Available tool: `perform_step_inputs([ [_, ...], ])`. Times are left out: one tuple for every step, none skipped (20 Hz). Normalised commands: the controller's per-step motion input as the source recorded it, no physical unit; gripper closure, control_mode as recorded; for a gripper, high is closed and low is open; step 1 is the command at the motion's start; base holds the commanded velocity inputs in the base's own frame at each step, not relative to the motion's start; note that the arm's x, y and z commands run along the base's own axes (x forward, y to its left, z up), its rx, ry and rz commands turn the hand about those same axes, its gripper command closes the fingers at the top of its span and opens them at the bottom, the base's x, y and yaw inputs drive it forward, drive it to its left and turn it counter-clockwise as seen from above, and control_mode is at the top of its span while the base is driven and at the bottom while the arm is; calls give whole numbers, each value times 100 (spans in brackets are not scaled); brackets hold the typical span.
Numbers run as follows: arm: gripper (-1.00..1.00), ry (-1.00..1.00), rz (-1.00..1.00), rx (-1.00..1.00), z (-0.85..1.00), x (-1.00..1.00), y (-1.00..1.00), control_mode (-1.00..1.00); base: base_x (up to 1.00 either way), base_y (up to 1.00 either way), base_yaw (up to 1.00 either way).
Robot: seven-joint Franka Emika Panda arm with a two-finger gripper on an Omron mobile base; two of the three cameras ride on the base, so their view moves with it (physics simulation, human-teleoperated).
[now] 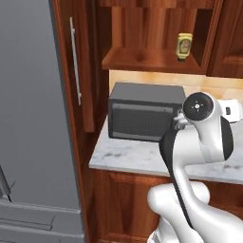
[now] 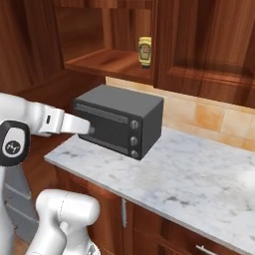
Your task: Move the oil and vinegar bottle and mustard from the cabinet to the dining counter.
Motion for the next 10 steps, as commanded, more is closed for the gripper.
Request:
perform_step_inputs([
  [-100,0,0,0,0,0,0,100,73,25,-20],
  [-100,0,0,0,0,0,0,100,76,24,-19],
  [-100,0,0,0,0,0,0,100,76,16,-18],
  [-100,0,0,0,0,0,0,100,77,8,-17],
  [-100,0,0,0,0,0,0,100,74,0,-16],
  [-100,0,0,0,0,0,0,100,73,0,-15],
  [-100,0,0,0,0,0,0,100,70,0,-17],
  [-100,0,0,0,0,0,0,100,61,0,-17],
  [-100,0,0,0,0,0,0,100,55,0,-17],
  [-100,0,0,0,0,0,0,100,46,0,-16],
])
